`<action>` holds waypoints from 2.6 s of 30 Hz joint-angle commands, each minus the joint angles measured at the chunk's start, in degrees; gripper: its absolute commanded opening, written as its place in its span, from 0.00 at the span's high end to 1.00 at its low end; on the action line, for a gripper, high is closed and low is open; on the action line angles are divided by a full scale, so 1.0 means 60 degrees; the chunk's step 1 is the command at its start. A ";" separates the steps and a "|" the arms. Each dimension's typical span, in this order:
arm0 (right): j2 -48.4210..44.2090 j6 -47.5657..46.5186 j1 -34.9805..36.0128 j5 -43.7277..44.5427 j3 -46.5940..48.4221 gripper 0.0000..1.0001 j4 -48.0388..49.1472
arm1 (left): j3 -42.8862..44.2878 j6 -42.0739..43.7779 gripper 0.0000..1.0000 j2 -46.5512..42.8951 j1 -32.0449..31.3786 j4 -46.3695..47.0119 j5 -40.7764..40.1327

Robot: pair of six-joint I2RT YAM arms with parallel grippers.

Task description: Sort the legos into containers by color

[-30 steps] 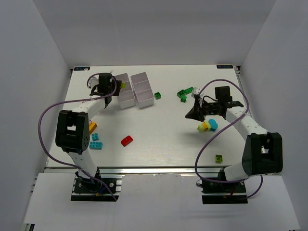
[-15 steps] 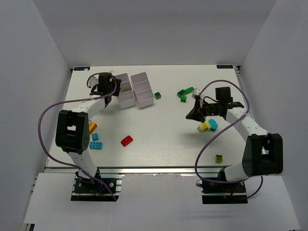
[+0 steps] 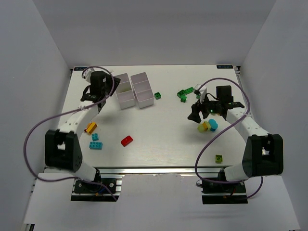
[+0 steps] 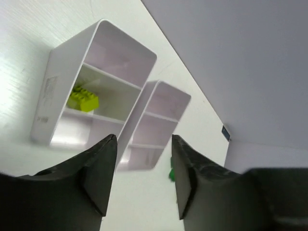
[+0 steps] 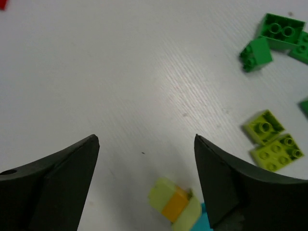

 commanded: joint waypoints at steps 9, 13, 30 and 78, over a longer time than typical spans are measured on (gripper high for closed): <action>0.1471 0.0660 -0.0079 0.4151 0.1758 0.11 -0.0074 | -0.2963 0.3163 0.15 -0.4553 0.0447 -0.1687 -0.0293; 0.2438 -0.3960 -0.0109 0.1986 0.2871 0.12 -0.2373 | -0.3447 0.3411 0.14 -0.5111 0.0535 -0.2038 -0.0528; 0.7025 -0.9611 -0.0270 0.2891 0.7004 0.36 -0.5072 | -0.3946 0.3822 0.13 -0.6005 0.0579 -0.2756 -0.0865; 0.9075 0.5140 0.6204 0.5483 1.0373 1.00 0.7276 | -0.4648 0.3529 0.13 -0.8671 0.0594 -0.4163 -0.1173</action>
